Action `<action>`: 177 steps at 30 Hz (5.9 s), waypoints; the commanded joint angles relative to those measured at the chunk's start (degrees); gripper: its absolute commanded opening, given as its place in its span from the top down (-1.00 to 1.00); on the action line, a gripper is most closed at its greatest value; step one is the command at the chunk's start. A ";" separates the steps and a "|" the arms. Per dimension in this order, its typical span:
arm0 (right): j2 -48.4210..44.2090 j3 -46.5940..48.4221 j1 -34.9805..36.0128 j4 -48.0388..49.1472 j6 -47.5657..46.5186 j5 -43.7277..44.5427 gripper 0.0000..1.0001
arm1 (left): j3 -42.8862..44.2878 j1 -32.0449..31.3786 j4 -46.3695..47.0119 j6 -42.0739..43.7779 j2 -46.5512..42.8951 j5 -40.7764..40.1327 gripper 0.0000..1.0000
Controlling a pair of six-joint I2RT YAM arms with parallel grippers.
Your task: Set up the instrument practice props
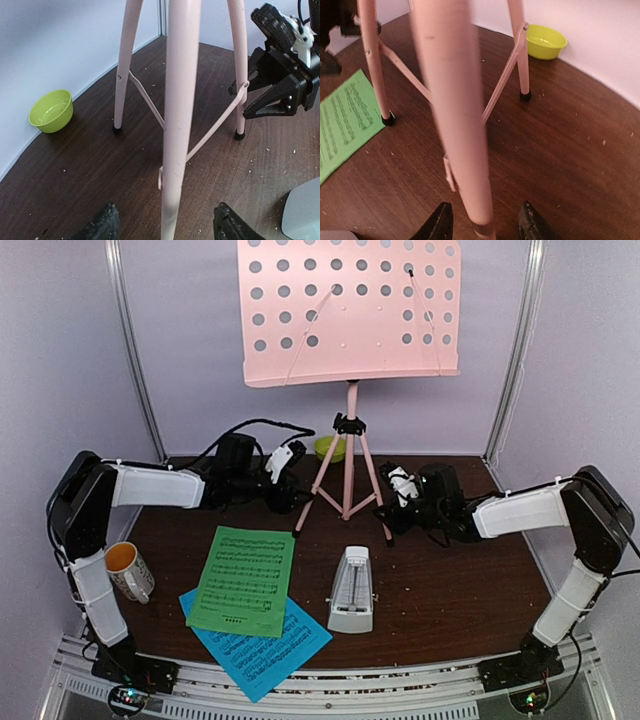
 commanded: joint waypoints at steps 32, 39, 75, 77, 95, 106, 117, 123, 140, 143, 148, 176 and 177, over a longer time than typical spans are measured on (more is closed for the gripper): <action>2.64 0.78 -0.50 -5.61 6.12 3.91 1.00 | 0.84 0.86 -1.54 1.03 3.60 -0.63 1.00; -2.26 -4.57 -0.45 -7.64 12.78 6.27 1.00 | -2.34 3.33 -5.50 -0.45 -0.84 -1.30 1.00; 2.97 4.53 0.36 -17.65 12.33 15.74 1.00 | 4.84 9.38 -11.60 -6.43 6.29 -4.74 1.00; 1.66 2.60 0.15 -17.70 12.19 15.49 1.00 | 2.74 10.79 -11.39 -5.88 4.84 -4.50 1.00; -7.72 -13.88 4.43 -14.49 19.36 13.61 1.00 | -5.70 12.64 -12.68 -4.24 -1.73 -7.14 1.00; 0.52 4.97 3.57 -22.71 12.61 17.14 1.00 | 7.76 12.62 -17.02 -5.61 6.28 -5.34 1.00; -3.41 -2.93 3.33 -21.08 14.00 16.98 1.00 | 4.46 13.88 -19.75 -2.35 4.29 -7.06 1.00; -6.85 -12.56 4.61 -16.26 18.41 15.97 1.00 | 1.72 14.55 -19.66 -1.43 3.61 -7.89 1.00; -1.22 -2.76 7.05 -17.34 20.18 13.73 1.00 | 10.21 18.20 -22.61 -0.56 8.63 -8.95 1.00; -0.25 -2.55 7.41 -17.05 20.63 13.48 1.00 | 10.89 18.17 -22.91 -0.90 9.47 -8.84 1.00; -0.48 -3.13 7.72 -16.70 20.90 12.79 1.00 | 10.02 18.21 -21.86 -3.20 10.48 -7.45 1.00; -31.52 -3.39 9.30 -26.13 18.02 12.42 -0.96 | -17.37 18.11 -20.11 -24.94 -34.11 -18.19 -0.95; -33.32 -3.94 9.34 -26.33 16.85 13.30 -0.99 | -16.79 18.08 -23.16 -25.64 -35.36 -20.05 -0.96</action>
